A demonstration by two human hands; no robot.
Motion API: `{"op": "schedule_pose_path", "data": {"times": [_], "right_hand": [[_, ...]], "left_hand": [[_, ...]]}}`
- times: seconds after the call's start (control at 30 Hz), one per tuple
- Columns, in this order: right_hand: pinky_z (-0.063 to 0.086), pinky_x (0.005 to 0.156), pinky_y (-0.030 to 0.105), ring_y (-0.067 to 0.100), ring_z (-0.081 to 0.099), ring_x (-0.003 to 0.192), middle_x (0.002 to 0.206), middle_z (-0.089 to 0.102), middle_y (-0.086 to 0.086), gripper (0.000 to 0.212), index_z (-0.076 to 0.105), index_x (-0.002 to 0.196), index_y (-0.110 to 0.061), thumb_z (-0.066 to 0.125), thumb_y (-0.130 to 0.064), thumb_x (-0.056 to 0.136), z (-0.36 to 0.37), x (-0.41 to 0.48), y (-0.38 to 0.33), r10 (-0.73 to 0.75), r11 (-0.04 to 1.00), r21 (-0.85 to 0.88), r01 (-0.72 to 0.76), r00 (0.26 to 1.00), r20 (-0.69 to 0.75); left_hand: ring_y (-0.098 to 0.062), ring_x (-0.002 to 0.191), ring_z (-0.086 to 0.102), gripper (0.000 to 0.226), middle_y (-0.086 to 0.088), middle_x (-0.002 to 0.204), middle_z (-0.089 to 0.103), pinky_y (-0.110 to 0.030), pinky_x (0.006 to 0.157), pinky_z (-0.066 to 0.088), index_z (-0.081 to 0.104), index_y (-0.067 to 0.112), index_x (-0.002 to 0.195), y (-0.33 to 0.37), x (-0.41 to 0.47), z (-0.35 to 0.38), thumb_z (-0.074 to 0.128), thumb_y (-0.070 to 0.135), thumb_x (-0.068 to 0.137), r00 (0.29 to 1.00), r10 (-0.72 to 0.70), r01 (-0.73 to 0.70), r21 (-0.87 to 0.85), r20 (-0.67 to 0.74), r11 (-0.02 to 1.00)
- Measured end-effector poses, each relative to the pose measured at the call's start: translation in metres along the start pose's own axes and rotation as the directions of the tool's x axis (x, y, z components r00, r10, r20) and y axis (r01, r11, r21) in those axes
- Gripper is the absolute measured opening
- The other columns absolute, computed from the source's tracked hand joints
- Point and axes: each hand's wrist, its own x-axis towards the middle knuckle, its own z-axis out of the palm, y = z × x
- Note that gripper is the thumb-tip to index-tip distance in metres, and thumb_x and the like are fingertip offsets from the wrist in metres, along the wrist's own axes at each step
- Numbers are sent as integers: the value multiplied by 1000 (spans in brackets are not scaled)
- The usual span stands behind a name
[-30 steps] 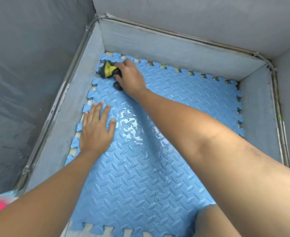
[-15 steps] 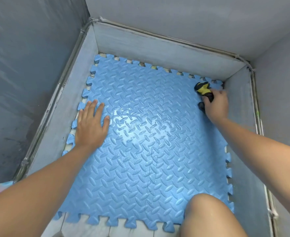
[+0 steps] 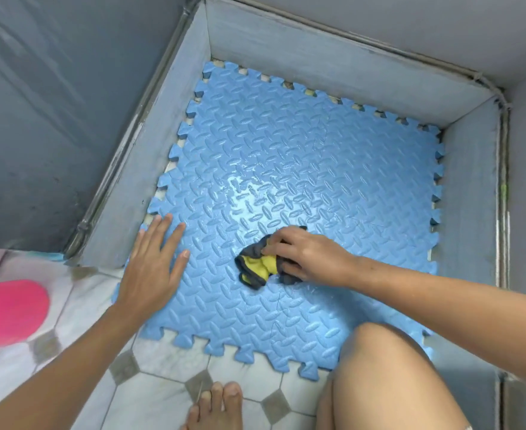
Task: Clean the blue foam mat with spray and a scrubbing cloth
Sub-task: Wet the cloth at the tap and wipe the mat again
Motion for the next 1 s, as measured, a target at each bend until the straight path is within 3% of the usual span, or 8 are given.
{"op": "schedule_pose_path", "data": {"times": [0.13,0.27,0.33,0.57,0.63,0.73,0.83,1.0], "right_hand": [[51,87,39,26,55,115,127,52,4,41,57,131,-25,61,-17,92,-43,19,80,355,928,-17,-373,896,-268],[45,93,37,33,56,111,129,48,12,38,59,129,-19,57,-23,91,-70,57,138,754,595,222,-773,440,-488],[45,89,37,34,57,105,128,47,12,38,59,129,-17,57,-27,92,-60,84,124,787,537,262,-802,365,-497],[52,71,35,20,55,88,113,51,3,39,59,131,-23,62,-31,93,14,93,-31,262,965,74,-252,939,-223],[51,68,29,18,54,92,112,53,3,37,61,129,-20,62,-30,94,28,59,-66,-10,999,49,12,999,-45],[47,59,25,15,51,99,113,52,2,33,60,129,-23,58,-28,97,32,10,-76,-314,949,29,314,930,192],[53,62,27,14,53,104,121,50,-1,37,56,132,-29,61,-29,95,15,0,-41,-265,962,-22,274,946,188],[52,83,35,26,62,101,125,52,4,46,54,135,-36,65,-22,92,-37,68,49,239,971,8,-240,962,-130]], "left_hand": [[-32,156,28,60,-14,165,36,-52,126,25,48,7,153,-17,-17,-4,38,39,104,1000,-26,26,-16,-5,1000],[-31,155,29,56,-12,166,36,-47,127,23,49,8,153,-16,-16,-1,41,34,104,999,-37,36,-34,-17,999],[-30,155,30,55,-11,166,36,-46,128,23,50,9,153,-17,-16,-1,41,33,104,999,-35,34,-36,-20,999],[-28,156,29,52,-11,166,36,-50,126,26,48,8,153,-18,-17,0,41,28,106,1000,-8,7,-28,-24,1000],[-28,156,29,52,-11,166,36,-50,126,27,48,8,153,-18,-17,1,41,28,106,1000,0,0,-18,-26,1000],[-29,156,30,52,-12,166,37,-51,125,28,48,7,153,-17,-17,2,42,27,105,1000,-4,4,-12,-28,1000],[-28,156,28,53,-11,166,36,-49,126,26,47,7,154,-15,-18,2,42,27,105,1000,-9,9,-7,-26,1000],[-25,157,26,53,-9,167,35,-45,128,23,47,8,154,-15,-18,1,42,27,105,1000,-21,21,-13,-23,1000]]}}
